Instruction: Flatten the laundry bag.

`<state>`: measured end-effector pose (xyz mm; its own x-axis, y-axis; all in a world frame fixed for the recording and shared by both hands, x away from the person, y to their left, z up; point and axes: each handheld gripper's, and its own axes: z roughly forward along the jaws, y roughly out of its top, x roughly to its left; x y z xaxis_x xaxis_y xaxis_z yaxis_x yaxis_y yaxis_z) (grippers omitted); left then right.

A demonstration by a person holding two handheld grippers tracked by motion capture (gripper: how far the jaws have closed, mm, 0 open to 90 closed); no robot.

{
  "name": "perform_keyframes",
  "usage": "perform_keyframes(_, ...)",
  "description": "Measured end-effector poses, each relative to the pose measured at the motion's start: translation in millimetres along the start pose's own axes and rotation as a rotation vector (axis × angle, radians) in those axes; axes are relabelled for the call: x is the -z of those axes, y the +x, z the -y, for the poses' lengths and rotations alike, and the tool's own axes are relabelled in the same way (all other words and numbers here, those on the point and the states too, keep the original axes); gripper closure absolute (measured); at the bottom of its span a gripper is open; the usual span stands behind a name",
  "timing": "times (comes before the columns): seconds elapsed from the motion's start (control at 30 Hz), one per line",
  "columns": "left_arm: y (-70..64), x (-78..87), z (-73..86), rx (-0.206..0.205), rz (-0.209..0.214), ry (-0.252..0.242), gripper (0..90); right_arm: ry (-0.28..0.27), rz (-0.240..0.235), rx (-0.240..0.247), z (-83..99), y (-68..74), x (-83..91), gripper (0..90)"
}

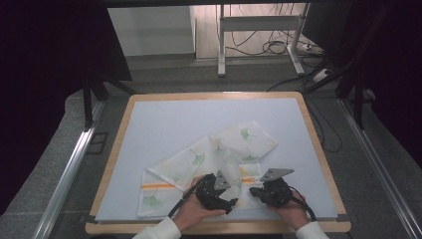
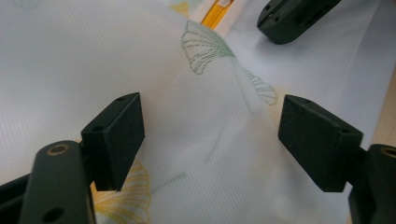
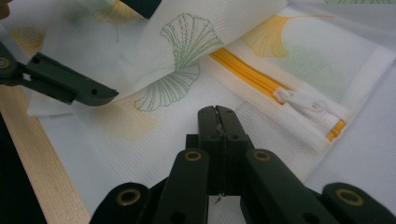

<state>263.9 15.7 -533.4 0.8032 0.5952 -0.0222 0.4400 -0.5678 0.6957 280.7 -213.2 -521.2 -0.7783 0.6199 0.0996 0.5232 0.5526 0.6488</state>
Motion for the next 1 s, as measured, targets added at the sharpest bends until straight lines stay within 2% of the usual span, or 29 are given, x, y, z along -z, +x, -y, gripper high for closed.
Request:
perform_keyframes(0.13,0.3,-1.1,1.2,-0.002,-0.009,-0.002,26.1,0.000,-0.001,0.000,0.0,-0.1,0.0,89.0)
perform_keyframes(0.17,1.5,0.0,1.1,-0.008,-0.018,0.000,32.0,0.001,0.000,0.001,0.0,0.0,0.0,89.0)
perform_keyframes(0.33,6.1,1.6,2.7,-0.009,-0.025,-0.008,43.9,0.002,0.002,0.001,0.0,0.2,-0.1,89.0)
perform_keyframes(0.47,3.8,2.0,2.1,-0.010,-0.032,-0.007,44.8,0.002,0.002,0.001,0.0,0.2,-0.1,89.0)
perform_keyframes(0.57,1.3,1.7,1.3,-0.009,-0.006,0.001,34.2,0.002,0.001,0.003,0.0,0.1,0.0,89.0)
perform_keyframes(0.67,-5.2,-1.1,-0.5,-0.018,-0.017,0.007,29.0,0.001,-0.001,0.004,0.0,-0.3,0.0,89.0)
perform_keyframes(1.0,-5.1,-2.2,-0.1,0.002,0.001,0.007,27.2,0.002,0.000,0.004,0.0,-0.1,-0.1,89.0)
